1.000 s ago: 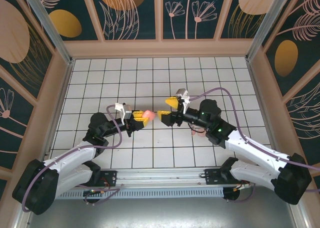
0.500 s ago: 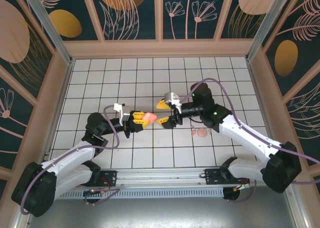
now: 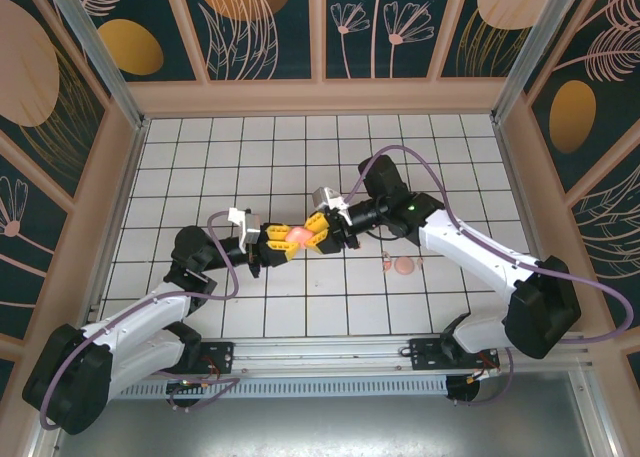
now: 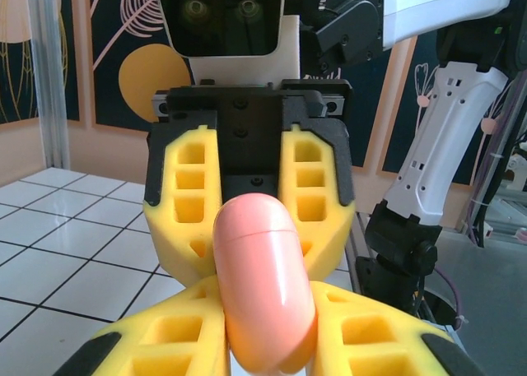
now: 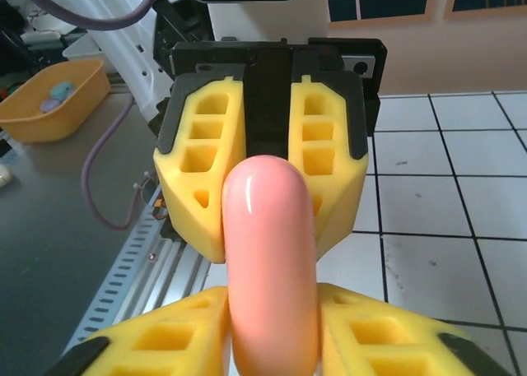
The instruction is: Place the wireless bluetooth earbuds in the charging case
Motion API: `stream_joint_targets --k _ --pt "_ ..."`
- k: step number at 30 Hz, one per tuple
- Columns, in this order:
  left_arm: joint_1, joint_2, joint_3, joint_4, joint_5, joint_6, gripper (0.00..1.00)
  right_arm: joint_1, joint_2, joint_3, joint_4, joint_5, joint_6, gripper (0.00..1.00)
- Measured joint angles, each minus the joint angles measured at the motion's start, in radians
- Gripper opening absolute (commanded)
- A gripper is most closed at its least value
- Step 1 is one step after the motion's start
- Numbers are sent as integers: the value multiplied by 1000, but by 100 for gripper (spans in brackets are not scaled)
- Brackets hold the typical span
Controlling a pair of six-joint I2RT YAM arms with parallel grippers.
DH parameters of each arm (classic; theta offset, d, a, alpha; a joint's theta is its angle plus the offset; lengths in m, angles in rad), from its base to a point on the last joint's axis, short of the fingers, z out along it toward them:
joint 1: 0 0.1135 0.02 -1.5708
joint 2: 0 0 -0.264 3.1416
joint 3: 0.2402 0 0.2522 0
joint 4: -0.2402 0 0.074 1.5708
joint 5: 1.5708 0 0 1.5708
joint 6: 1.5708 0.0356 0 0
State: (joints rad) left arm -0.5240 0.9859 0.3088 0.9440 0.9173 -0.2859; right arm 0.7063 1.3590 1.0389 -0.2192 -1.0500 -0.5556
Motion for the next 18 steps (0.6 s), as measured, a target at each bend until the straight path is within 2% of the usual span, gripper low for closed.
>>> stream_joint_targets --k 4,6,8,18 --pt "0 0 6 -22 -2 20 38 -4 0 5 -28 -2 -23 19" --pt "0 0 29 -74 -11 52 46 -4 -1 6 -42 4 -35 20" --pt "0 -4 61 -148 -20 101 49 -6 -5 6 -61 24 -43 20" --pt "0 -6 166 -492 -105 386 57 -3 -113 6 -211 358 -117 20"
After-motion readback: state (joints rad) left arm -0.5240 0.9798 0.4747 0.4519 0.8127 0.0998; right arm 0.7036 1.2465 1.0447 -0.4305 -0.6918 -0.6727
